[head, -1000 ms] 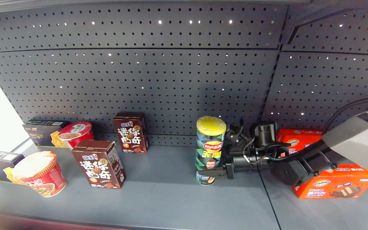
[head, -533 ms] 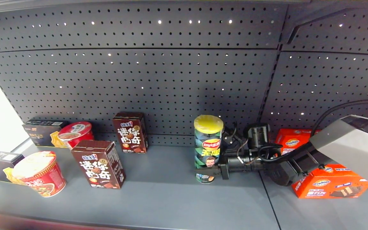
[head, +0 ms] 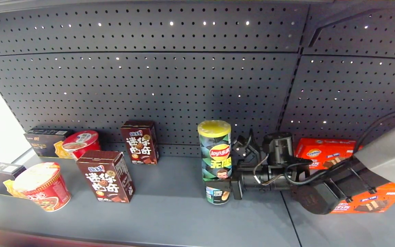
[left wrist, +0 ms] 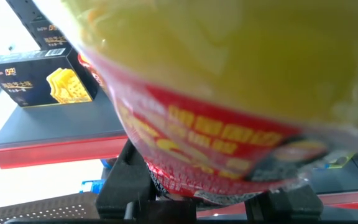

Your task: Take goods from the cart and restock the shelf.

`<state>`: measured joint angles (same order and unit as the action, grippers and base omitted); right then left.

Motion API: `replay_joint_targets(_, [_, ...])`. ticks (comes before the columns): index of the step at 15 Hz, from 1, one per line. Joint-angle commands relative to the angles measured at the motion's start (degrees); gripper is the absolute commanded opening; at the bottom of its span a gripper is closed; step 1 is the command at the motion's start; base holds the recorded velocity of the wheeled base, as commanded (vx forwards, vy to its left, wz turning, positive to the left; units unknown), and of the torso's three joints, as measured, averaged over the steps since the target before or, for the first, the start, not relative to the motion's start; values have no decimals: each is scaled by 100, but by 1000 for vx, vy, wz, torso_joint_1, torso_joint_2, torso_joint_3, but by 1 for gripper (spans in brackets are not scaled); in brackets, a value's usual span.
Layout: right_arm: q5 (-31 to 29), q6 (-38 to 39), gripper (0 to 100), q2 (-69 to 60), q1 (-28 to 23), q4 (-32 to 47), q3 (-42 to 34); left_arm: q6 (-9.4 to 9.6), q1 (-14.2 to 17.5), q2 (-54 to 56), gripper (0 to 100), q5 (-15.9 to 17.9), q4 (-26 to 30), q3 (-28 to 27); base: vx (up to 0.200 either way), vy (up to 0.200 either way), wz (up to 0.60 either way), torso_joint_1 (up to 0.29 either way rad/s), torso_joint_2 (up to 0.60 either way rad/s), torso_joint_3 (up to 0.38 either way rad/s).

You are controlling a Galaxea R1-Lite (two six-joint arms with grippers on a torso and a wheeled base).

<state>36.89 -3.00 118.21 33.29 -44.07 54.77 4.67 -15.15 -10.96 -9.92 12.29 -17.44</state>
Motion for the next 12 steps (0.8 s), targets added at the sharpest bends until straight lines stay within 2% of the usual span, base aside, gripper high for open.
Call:
replay_joint_targets(1, [-560,502,0,-1072,520,-286,-758,-1,-5,208,0,-1,2,92,0,0,0,0,0,0])
replay_joint_targets(3, [-903,572,0,-1784,766,-322,-1302,-1,-32,349,0,8,2,162,0,0,0,0,0,0])
replay_joint_targets(5, [-955,590,0,-2408,828,-322,-1944,-1,-49,402,0,17,2,198,0,0,0,0,0,0])
replay_joint_targets(7, [-1158,572,0,-2672,819,-366,-2348,-1,-58,402,0,17,2,277,0,0,0,0,0,0])
replay_joint_targets(8, [-1456,555,0,-2689,872,-401,-2612,-1,-58,410,0,17,2,347,0,0,0,0,0,0])
replay_joint_targets(12, [-1632,608,0,-2188,881,-1737,-3245,8,4,419,0,-1,2,356,0,0,0,0,0,0])
